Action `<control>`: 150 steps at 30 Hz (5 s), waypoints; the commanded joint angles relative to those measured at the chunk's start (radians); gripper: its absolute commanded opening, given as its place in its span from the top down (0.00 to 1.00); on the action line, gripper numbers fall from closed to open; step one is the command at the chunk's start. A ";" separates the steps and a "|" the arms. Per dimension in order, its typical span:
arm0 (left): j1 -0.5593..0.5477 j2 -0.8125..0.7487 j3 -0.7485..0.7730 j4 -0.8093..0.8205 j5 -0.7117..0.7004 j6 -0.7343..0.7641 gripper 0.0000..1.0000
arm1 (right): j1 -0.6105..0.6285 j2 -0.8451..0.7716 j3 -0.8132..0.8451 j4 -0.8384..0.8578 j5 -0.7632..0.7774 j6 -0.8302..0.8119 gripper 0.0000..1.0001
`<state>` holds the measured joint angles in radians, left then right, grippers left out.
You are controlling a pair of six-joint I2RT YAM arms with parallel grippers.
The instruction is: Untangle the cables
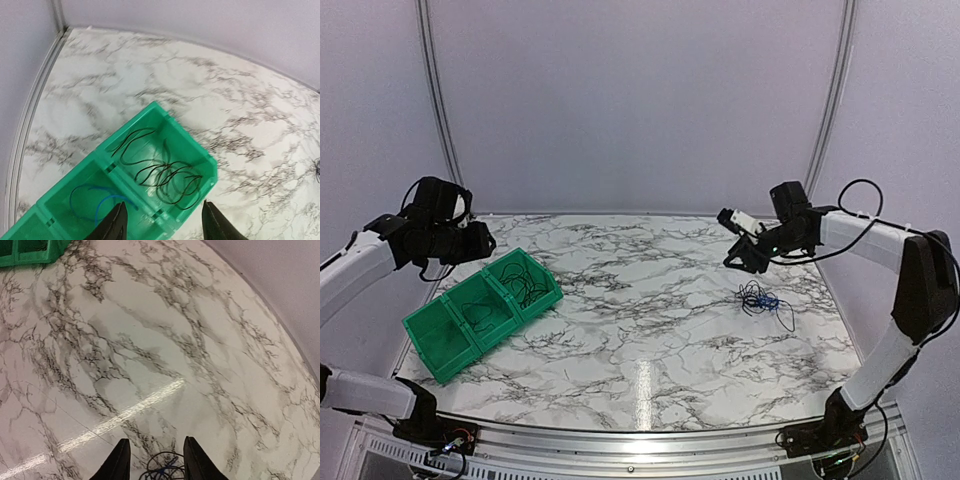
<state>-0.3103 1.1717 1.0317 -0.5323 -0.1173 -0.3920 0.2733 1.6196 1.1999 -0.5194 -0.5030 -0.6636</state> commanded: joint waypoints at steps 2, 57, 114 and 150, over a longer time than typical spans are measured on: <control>-0.205 -0.008 -0.013 0.350 0.072 0.137 0.14 | -0.103 0.014 0.078 0.003 0.102 0.137 0.63; -0.549 0.308 -0.029 0.895 0.207 0.284 0.28 | -0.088 -0.434 -0.051 -0.425 -0.042 -0.101 1.00; -0.825 1.102 0.447 1.364 -0.012 0.051 0.40 | -0.146 -0.135 0.861 -0.106 -0.595 0.367 1.00; -0.763 0.523 0.028 1.200 -0.015 0.338 0.23 | 0.105 -0.114 0.242 0.193 -0.749 0.509 1.00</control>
<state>-1.1080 1.6512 0.9981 0.7048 -0.1631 -0.0624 0.3439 1.4944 1.4445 -0.3641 -1.1973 -0.1852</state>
